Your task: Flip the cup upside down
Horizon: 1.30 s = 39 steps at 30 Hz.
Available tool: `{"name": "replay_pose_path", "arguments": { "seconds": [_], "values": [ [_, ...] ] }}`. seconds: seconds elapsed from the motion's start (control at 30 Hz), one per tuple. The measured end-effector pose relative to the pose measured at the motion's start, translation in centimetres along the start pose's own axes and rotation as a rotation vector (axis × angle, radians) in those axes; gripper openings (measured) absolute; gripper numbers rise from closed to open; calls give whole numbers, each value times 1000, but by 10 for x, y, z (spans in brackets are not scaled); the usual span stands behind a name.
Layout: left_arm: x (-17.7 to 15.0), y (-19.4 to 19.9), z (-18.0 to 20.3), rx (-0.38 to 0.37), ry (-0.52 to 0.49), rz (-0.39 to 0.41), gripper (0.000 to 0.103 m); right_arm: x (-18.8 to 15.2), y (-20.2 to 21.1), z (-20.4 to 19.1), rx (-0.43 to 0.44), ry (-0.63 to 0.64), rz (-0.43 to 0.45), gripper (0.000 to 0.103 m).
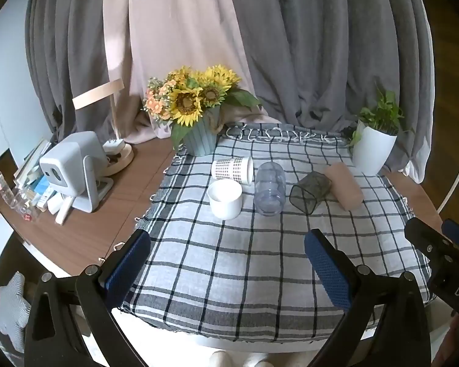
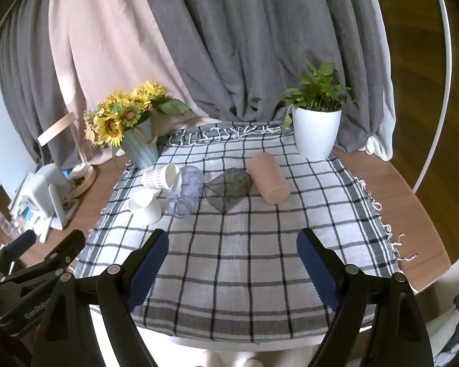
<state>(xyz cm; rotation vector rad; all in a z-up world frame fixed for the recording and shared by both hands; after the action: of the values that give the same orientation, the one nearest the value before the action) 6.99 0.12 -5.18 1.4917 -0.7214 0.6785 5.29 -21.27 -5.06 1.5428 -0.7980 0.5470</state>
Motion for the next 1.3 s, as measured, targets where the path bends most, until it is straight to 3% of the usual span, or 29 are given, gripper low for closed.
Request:
{"name": "replay_pose_path", "arguments": {
  "seconds": [1.3],
  "values": [
    [1, -3, 3, -12, -5, 0, 103, 0, 0, 1, 3, -1, 0, 87]
  ]
}}
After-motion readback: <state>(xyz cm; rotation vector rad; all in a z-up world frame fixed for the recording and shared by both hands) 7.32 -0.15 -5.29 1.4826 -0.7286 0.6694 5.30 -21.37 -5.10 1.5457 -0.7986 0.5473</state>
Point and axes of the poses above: each gripper's, at about its wrist camera, not at the fingertips, and y roughly against the way its jaws point, z to its right, x to its top, the point moved 9 cm from there along -y, roughly the way its jaws point
